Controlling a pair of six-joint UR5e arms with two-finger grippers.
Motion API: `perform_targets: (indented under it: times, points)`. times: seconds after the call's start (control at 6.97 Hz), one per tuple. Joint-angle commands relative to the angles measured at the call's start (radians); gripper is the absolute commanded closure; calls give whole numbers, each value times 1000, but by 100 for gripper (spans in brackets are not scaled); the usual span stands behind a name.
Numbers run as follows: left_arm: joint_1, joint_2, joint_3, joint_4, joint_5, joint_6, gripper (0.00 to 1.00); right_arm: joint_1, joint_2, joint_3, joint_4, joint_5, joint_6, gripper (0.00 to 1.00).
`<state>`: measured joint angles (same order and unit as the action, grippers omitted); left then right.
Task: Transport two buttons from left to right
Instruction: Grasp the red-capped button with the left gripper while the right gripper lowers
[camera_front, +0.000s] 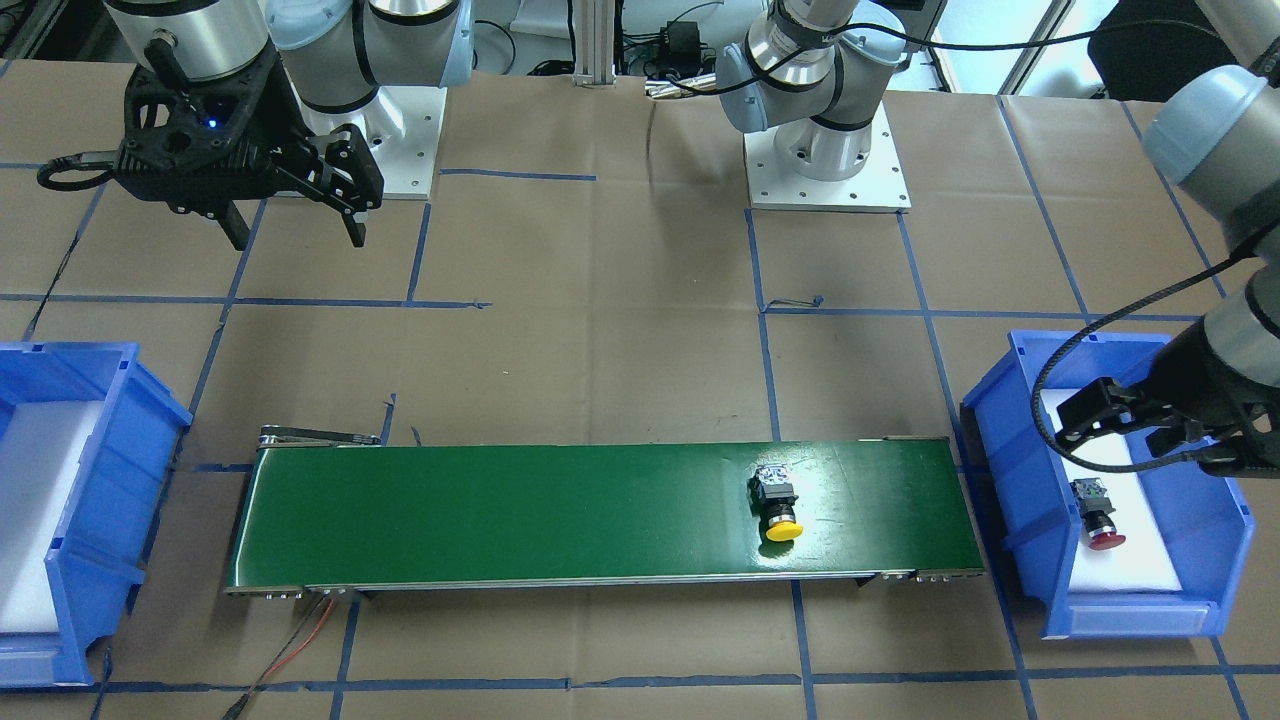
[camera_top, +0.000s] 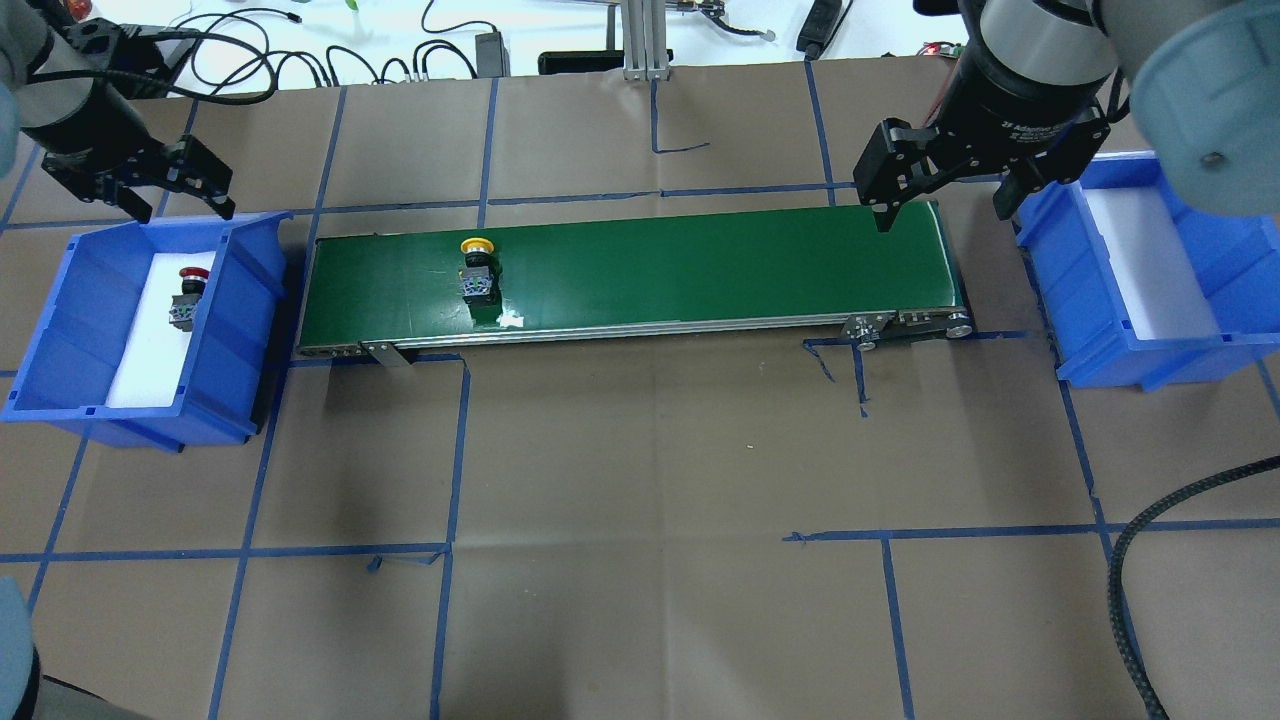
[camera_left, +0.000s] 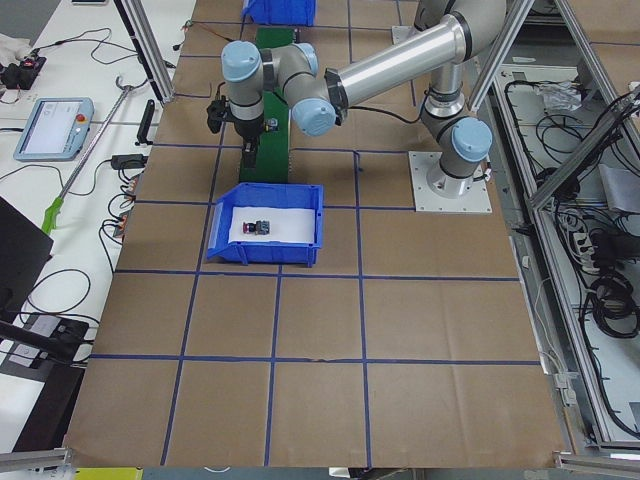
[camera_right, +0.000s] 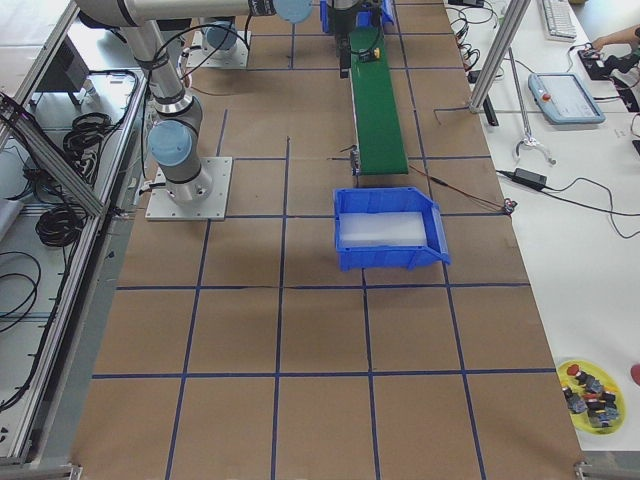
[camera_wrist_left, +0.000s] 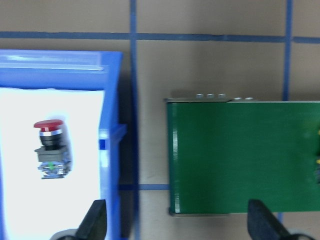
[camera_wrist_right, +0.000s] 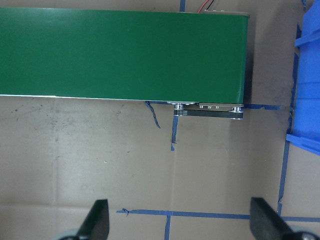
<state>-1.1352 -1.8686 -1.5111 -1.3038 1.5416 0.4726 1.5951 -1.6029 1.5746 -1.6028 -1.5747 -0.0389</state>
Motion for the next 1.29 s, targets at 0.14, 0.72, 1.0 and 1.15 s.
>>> perform_targets:
  times: [0.14,0.72,1.0,1.15]
  points:
    - [109,-33,-15,18,-1,152,0,-3,5,-13,-5,-5,-7,0]
    - [140,-107,-138,315,-3,159,0,-6,8,-65,-5,-5,-7,0]
    - [144,-133,-167,366,-5,156,0,-3,35,-58,-6,-1,-3,0]
    - [140,-148,-169,370,-5,141,0,-3,46,-59,-6,1,0,0]
